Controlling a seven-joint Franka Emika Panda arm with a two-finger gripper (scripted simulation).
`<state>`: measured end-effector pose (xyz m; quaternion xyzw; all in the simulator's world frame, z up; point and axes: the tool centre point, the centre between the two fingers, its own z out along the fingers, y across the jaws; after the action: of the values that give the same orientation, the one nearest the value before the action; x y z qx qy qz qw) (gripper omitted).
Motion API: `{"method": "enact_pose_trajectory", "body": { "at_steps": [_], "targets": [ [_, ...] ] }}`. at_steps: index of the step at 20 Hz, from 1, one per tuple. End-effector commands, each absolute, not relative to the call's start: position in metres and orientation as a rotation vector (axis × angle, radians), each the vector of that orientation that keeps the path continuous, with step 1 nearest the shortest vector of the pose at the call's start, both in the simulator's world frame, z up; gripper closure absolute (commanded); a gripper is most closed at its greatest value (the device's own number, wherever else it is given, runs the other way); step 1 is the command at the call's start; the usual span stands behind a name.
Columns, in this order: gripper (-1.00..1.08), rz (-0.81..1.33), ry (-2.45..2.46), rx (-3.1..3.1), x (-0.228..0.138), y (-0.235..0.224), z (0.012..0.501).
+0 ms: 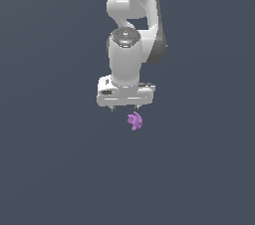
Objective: Pick up the object and move it to a goal position.
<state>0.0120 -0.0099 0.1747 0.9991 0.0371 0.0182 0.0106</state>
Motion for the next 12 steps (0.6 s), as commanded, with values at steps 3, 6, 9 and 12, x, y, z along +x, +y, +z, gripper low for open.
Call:
{"method": "enact_pose_trajectory", "body": {
  "at_steps": [3, 6, 9, 12],
  "targets": [
    [-0.92, 0.037, 0.295, 3.109, 0.008, 0.005, 0.15],
    [-0.92, 0.024, 0.428, 3.098, 0.005, 0.017, 0.132],
    [-0.92, 0.014, 0.535, 3.086, 0.001, 0.026, 0.118],
    [-0.92, 0.007, 0.616, 3.075, -0.002, 0.034, 0.107]
  ]
}}
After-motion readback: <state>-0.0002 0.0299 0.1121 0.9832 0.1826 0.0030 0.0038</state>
